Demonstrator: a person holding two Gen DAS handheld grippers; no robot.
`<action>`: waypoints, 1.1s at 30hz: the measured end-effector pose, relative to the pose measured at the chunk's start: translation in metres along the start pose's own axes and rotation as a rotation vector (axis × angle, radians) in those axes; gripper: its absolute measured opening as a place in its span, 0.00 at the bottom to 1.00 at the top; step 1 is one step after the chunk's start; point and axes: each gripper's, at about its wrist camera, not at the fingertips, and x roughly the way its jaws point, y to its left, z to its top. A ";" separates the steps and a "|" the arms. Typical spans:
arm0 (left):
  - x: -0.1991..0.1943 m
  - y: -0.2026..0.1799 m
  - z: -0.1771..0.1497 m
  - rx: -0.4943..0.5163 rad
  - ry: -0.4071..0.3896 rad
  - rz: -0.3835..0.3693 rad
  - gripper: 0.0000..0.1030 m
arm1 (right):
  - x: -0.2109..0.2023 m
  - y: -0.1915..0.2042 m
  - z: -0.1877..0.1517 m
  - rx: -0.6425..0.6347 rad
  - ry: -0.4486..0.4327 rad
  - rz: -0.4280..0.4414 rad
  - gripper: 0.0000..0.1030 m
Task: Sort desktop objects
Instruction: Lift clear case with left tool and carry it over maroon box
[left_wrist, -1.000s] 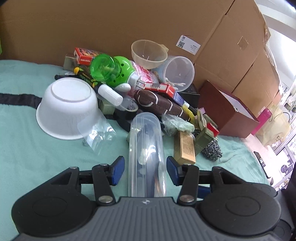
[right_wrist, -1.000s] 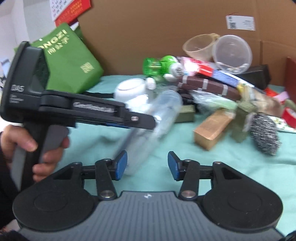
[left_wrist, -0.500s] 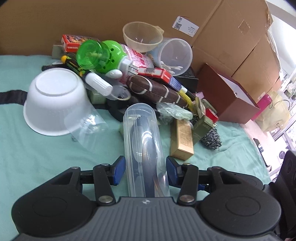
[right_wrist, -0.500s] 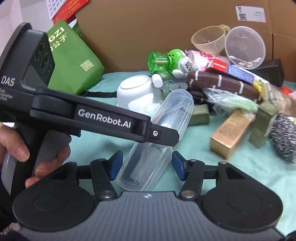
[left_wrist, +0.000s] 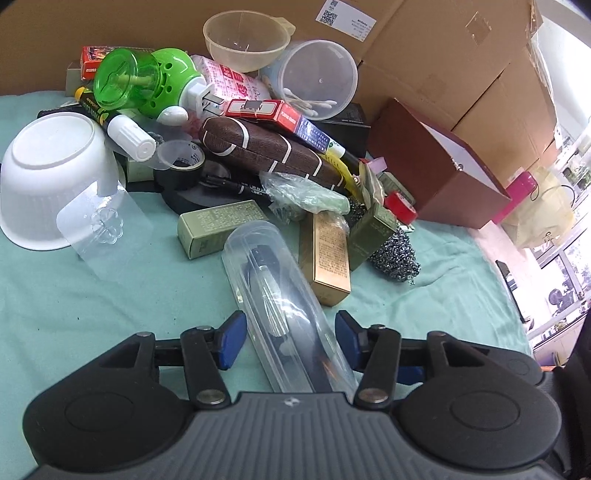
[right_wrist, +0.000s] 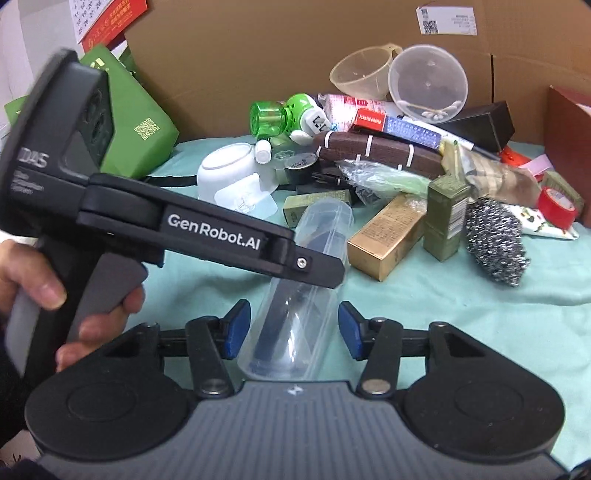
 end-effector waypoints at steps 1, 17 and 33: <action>0.000 0.000 0.000 -0.002 0.003 0.002 0.54 | 0.004 0.000 0.000 0.008 0.007 -0.001 0.51; -0.045 -0.091 0.019 0.133 -0.169 0.024 0.50 | -0.074 -0.014 0.013 -0.057 -0.187 -0.021 0.49; 0.072 -0.248 0.159 0.229 -0.314 -0.299 0.49 | -0.156 -0.191 0.109 -0.159 -0.360 -0.371 0.49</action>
